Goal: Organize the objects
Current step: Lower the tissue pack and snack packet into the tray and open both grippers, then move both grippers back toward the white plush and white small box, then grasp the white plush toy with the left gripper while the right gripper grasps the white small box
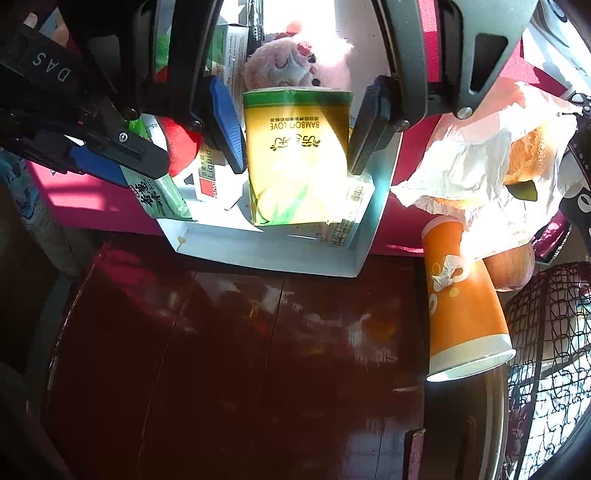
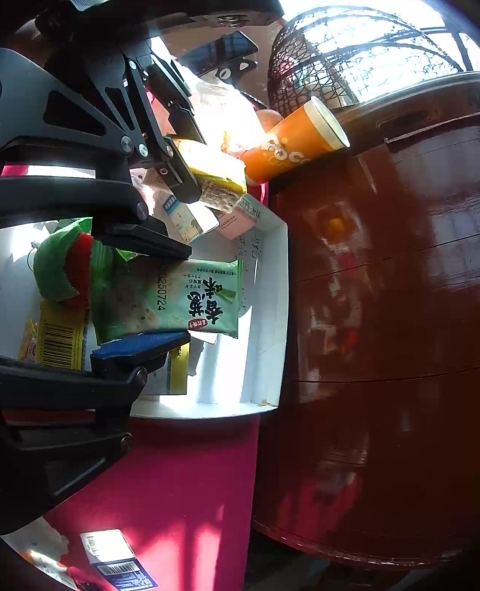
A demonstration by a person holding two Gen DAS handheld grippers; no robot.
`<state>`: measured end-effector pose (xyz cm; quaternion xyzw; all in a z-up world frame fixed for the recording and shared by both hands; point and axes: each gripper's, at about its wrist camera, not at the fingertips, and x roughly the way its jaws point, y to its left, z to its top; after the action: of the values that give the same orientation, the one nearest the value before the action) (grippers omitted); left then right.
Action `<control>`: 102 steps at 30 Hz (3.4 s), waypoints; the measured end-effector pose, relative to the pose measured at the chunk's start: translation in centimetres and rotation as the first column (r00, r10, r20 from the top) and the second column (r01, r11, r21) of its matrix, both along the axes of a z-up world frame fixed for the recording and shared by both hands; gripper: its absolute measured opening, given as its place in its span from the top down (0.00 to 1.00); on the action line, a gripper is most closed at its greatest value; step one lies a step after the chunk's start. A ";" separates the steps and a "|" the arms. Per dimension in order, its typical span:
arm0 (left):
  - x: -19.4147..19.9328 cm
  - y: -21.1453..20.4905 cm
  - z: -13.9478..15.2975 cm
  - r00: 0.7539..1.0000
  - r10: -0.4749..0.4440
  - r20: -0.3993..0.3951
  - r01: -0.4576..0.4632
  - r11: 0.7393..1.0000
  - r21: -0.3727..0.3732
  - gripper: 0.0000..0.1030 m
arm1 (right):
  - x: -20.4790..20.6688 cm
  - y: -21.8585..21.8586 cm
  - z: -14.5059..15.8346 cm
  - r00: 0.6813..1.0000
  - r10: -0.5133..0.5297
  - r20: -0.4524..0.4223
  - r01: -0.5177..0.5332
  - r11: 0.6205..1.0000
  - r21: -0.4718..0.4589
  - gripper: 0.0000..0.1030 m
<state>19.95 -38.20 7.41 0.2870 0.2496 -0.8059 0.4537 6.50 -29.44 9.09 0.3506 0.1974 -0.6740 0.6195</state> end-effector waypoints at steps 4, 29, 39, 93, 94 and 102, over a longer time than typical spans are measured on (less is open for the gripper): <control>2.1 0.2 0.3 0.991 0.131 -0.004 -0.132 0.990 -0.041 0.00 | -0.9 1.5 0.2 0.999 -0.051 0.002 0.051 0.998 -0.030 0.12; 0.0 11.8 2.2 0.995 0.088 -0.044 -0.094 0.984 -0.154 0.00 | -5.0 14.6 0.1 0.974 -0.213 0.082 0.223 0.964 -0.146 0.00; -3.3 13.8 2.0 1.000 -0.013 0.000 0.013 0.989 -0.148 0.00 | -9.4 18.4 0.1 0.948 -0.290 0.132 0.307 0.943 -0.130 0.00; -28.2 22.9 -6.3 0.793 -0.599 0.109 0.601 0.799 0.023 0.21 | -29.2 26.6 -8.8 0.833 -0.386 0.395 0.451 0.889 -0.082 0.59; -27.7 23.0 -6.1 0.799 -0.595 0.089 0.596 0.803 0.020 0.21 | -29.2 26.6 -8.8 0.832 -0.387 0.398 0.452 0.888 -0.083 0.59; -23.6 24.9 -3.1 0.811 -0.586 -0.006 0.585 0.809 -0.055 0.21 | -28.0 26.5 -7.8 0.862 -0.398 0.315 0.446 0.890 -0.093 0.59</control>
<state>-3.64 -13.27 4.32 0.3292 0.1337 -0.9156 0.1881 -21.52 -2.97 1.32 0.4276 -0.0322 -0.7491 0.5050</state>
